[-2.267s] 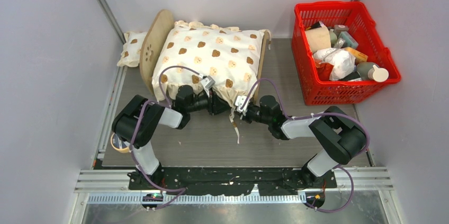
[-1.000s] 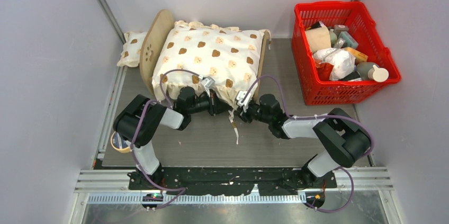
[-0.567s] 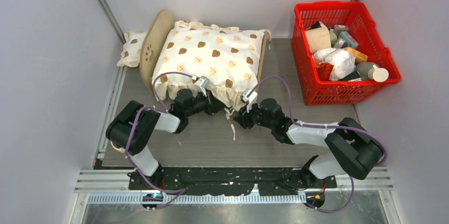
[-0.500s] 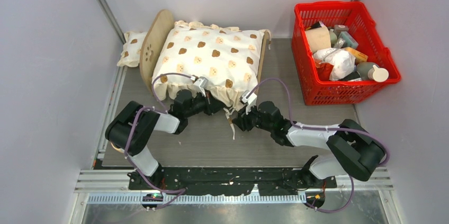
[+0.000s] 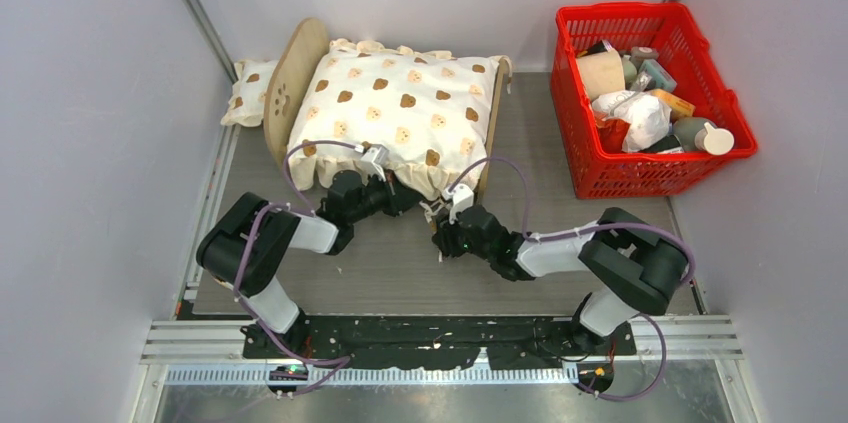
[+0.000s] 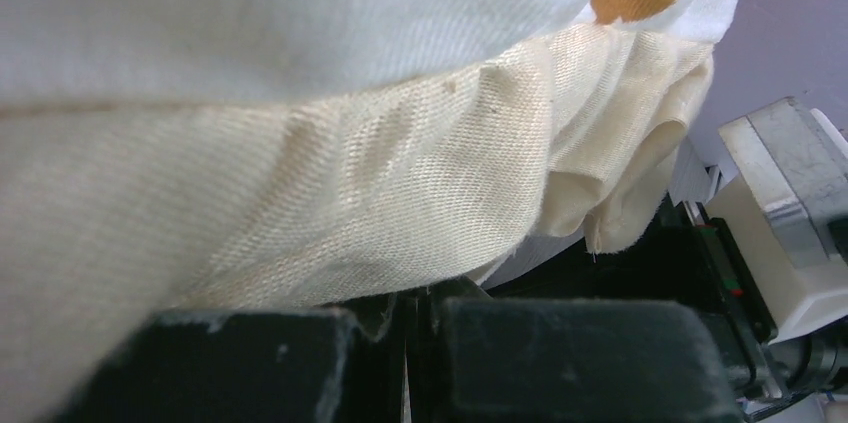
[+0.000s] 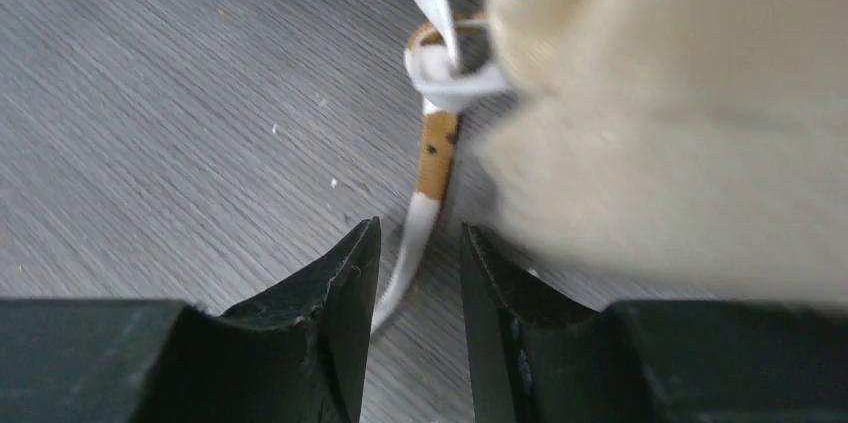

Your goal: Set up the pet bed

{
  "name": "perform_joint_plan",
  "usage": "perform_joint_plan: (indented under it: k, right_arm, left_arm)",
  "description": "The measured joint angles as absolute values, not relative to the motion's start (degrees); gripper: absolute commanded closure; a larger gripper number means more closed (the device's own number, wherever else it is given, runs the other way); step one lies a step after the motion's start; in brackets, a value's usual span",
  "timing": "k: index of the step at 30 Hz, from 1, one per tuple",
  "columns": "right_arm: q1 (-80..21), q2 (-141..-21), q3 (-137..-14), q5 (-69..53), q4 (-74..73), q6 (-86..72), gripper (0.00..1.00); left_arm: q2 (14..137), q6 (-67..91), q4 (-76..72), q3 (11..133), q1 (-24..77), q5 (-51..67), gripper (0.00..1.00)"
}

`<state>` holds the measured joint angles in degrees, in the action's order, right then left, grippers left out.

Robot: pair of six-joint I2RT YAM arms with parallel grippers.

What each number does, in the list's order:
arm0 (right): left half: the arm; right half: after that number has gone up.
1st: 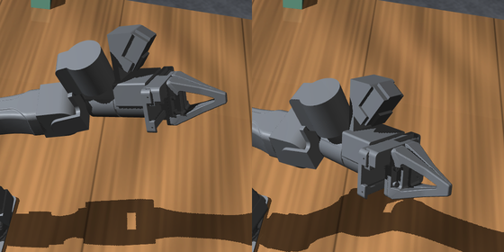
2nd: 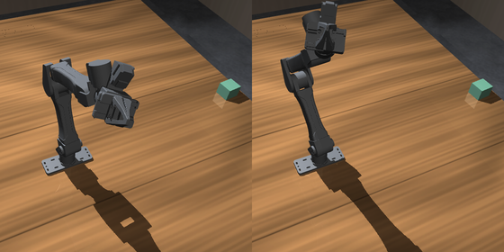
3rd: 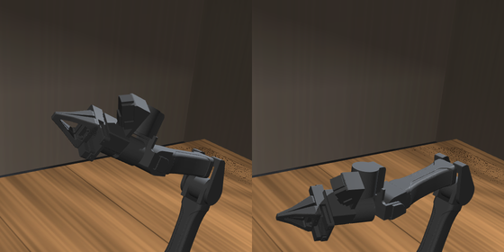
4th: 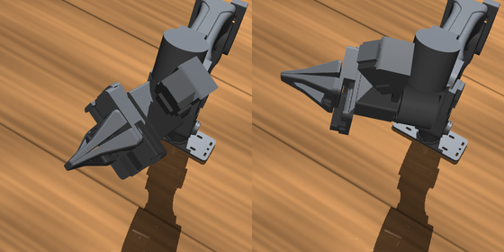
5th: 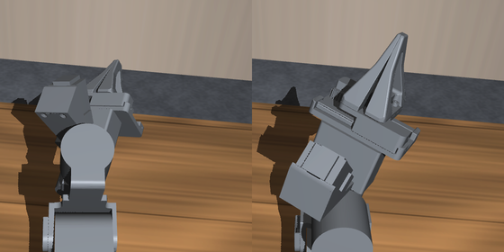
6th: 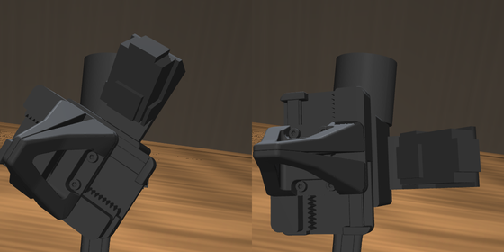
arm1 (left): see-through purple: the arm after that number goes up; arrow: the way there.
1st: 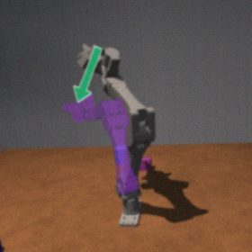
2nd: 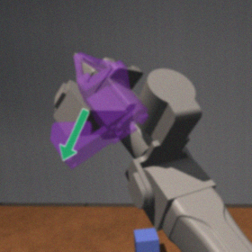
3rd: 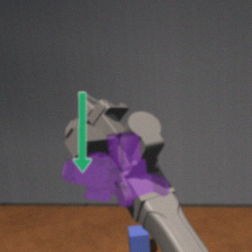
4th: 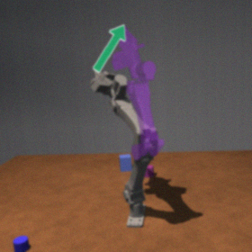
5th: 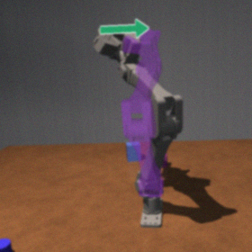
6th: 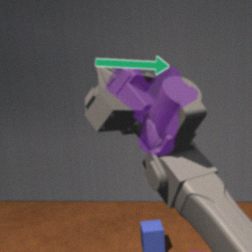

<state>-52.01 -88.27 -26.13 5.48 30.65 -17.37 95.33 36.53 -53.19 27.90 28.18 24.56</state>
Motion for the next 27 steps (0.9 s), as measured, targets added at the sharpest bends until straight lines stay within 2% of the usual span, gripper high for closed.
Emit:
perform_joint_plan:
  k: [3, 5, 6, 8, 13, 18, 27]
  right_arm:
    - [-54.3, -91.33, -30.02, 9.17, 28.84, -18.09, 0.6]
    - [-55.77, -92.62, -31.88, 11.29, 27.44, -18.5, 0.75]
    - [-56.4, -93.19, -32.86, 12.38, 26.52, -18.76, 0.9]
    - [-57.19, -94.02, -34.46, 14.66, 24.36, -19.94, 0.94]
    - [-57.45, -93.08, -36.16, 20.64, 17.69, -24.03, 0.95]
    - [-53.43, -88.55, -35.4, 27.62, 9.23, -24.91, 0.95]
    - [-46.92, -79.26, -30.11, 35.46, 6.09, -25.45, 0.95]
  left_arm:
    - [94.98, 37.08, -53.19, 27.9, 28.18, 24.18, 1.0]
    - [94.85, 37.15, -53.19, 27.9, 28.18, 23.97, 1.0]
    - [94.72, 37.17, -53.15, 27.88, 28.18, 23.83, 1.0]
    - [94.28, 37.21, -52.95, 27.81, 28.21, 23.33, 1.0]
    - [91.07, 36.82, -49.78, 27.77, 28.29, 19.2, 1.0]
    - [86.41, 35.44, -43.59, 27.88, 28.4, 10.83, 1.0]
    - [83.48, 33.52, -37.45, 28.14, 28.4, 2.96, 1.0]
